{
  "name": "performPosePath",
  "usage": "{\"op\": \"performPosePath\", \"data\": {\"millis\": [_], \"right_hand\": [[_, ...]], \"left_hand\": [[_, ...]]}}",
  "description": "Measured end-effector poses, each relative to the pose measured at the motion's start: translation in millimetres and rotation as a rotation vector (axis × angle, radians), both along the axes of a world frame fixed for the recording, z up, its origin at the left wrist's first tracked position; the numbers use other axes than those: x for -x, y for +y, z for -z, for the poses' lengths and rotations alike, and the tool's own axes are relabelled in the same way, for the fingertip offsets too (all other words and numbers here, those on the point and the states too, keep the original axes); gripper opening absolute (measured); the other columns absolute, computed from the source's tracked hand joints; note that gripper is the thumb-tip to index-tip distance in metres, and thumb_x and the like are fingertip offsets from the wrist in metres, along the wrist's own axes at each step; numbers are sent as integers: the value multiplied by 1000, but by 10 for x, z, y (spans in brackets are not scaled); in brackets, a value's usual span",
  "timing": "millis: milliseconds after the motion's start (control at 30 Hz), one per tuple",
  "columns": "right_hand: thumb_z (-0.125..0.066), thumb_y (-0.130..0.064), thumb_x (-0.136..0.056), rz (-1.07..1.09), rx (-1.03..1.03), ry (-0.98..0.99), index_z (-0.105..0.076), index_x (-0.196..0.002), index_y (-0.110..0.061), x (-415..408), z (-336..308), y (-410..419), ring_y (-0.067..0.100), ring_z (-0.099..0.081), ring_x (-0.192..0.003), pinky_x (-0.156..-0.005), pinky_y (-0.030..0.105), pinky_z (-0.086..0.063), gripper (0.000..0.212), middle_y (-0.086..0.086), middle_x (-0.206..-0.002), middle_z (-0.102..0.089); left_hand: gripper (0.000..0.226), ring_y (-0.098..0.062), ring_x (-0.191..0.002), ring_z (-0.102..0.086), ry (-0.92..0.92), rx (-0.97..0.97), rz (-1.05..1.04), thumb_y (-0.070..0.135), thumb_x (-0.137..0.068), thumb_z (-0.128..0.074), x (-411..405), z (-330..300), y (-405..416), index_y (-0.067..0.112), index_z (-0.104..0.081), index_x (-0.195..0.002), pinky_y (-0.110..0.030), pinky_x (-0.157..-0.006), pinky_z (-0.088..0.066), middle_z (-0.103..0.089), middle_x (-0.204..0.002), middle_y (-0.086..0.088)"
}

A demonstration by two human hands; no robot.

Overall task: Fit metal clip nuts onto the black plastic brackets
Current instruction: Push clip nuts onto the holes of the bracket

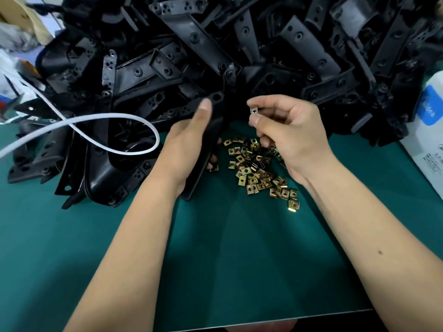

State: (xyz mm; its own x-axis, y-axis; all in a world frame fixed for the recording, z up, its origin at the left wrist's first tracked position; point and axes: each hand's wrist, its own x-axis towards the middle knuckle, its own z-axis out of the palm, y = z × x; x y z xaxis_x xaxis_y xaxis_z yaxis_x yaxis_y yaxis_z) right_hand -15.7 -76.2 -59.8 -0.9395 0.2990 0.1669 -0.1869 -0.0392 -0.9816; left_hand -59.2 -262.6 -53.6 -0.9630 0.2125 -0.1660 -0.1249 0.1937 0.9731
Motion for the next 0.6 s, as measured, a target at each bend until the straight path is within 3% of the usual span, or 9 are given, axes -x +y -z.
{"op": "performPosePath", "data": {"millis": [67, 133, 200, 300, 367, 433, 467, 533, 600], "right_hand": [[-72, 4, -89, 2, 3, 4, -79, -103, -11, -1, 9, -2, 16, -56, -64, -52, 21, -43, 22, 5, -81, -71], [-75, 1, -87, 3, -14, 0, -80, -103, -14, 2, 21, 10, 12, -57, -67, -52, 19, -42, 22, 3, -83, -71], [-78, -1, -86, 2, -49, 1, -80, -104, -14, 7, 29, 17, 5, -58, -69, -55, 15, -43, 22, -1, -85, -72], [-77, -7, -89, 3, -70, -9, -80, -101, -13, 6, 24, -2, 4, -57, -65, -56, 13, -42, 13, -3, -81, -73], [-73, -16, -95, 22, -71, -22, -80, -94, -14, -2, 9, -23, 10, -52, -59, -49, 18, -38, 7, 0, -73, -70], [-71, -19, -98, 45, -62, -17, -80, -89, -14, -11, -4, -23, 17, -47, -58, -47, 20, -35, 14, 4, -70, -66], [-72, -19, -97, 37, -42, -24, -81, -88, -15, -16, -18, -15, 19, -45, -59, -47, 21, -33, 14, 8, -71, -63], [-74, -19, -95, 0, -9, -58, -83, -87, -18, -29, -43, 6, 18, -44, -64, -49, 21, -33, 12, 14, -78, -58], [-76, -21, -92, -12, -15, -82, -84, -88, -20, -37, -48, 18, 9, -48, -65, -51, 17, -36, 9, 9, -79, -62]], "left_hand": [[85, -22, -64, -65, -89, -98, -68, 79, -98, -26, 6, -28, -14, 10, -73, -115, -31, -53, -54, -77, -99, -15], [95, -20, -63, -67, -141, -206, -139, 78, -99, -15, 16, -52, -22, 5, -75, -110, -28, -52, -54, -78, -96, -15], [89, -19, -66, -72, -146, -233, -162, 71, -104, -18, 23, -57, -16, 3, -75, -108, -27, -53, -56, -79, -92, -12], [79, -24, -77, -75, -106, -58, -140, 72, -102, -31, 71, -29, -23, 6, -72, -112, -33, -63, -59, -79, -97, -11], [71, -14, -79, -72, 14, 117, -114, 77, -95, -39, 86, -7, -34, 15, -72, -93, -34, -77, -58, -76, -89, 3], [64, -2, -53, -51, 301, 397, -8, 70, -98, -45, 58, -9, -53, 20, -55, -60, -24, -62, -43, -55, -53, 12], [66, -7, -47, -44, 425, 491, 61, 64, -101, -48, 40, -5, -51, 17, -46, -54, -25, -53, -35, -45, -45, 10], [66, -12, -46, -39, 540, 493, 163, 57, -102, -53, 11, 21, -44, 13, -39, -55, -32, -50, -32, -39, -45, 6], [53, -19, -57, -54, 536, 398, 218, 56, -99, -58, 0, 22, -31, 14, -61, -67, -40, -58, -45, -59, -58, -3]]}}
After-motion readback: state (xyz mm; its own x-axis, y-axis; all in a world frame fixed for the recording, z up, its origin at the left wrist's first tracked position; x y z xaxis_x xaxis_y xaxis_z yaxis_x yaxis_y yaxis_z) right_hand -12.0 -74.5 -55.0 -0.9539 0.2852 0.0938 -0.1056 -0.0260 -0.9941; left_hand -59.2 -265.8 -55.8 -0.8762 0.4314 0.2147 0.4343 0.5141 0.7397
